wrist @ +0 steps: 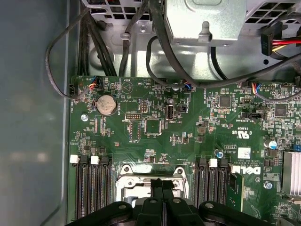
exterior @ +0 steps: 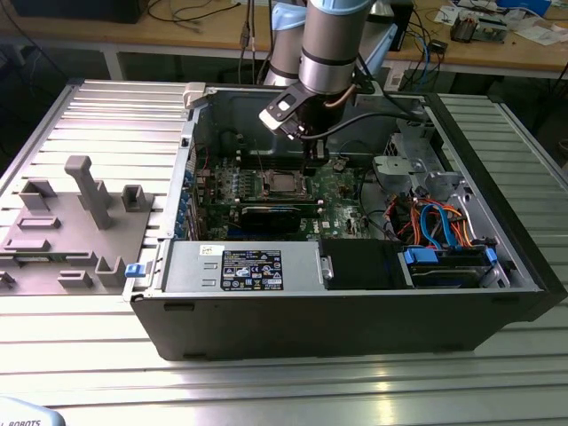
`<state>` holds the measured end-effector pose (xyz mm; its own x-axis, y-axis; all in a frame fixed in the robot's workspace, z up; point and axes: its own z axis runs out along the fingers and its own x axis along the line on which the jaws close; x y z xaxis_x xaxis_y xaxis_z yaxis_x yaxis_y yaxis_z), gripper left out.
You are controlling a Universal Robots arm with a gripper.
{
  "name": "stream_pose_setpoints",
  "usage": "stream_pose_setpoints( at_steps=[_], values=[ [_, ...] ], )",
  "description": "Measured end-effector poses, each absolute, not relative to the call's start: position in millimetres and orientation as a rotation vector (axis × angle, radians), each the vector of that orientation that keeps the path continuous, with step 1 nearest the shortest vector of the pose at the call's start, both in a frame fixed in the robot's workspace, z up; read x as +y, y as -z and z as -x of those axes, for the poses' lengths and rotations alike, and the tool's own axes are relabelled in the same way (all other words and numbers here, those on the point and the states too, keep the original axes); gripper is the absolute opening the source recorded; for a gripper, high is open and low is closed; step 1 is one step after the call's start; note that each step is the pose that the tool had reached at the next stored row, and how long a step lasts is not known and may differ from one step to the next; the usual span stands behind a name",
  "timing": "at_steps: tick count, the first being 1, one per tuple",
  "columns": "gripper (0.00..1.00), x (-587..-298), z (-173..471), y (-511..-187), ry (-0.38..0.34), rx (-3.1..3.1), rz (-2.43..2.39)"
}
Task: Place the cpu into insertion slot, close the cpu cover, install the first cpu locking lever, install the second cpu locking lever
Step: 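Close the cpu cover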
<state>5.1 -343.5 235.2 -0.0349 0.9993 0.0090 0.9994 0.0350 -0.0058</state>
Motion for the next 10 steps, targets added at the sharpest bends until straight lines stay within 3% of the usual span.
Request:
stream_pose_setpoints(
  at_steps=[10],
  values=[
    [0.11,-343.5,-0.8,-234.7,0.003,-2.252,2.175]
  ],
)
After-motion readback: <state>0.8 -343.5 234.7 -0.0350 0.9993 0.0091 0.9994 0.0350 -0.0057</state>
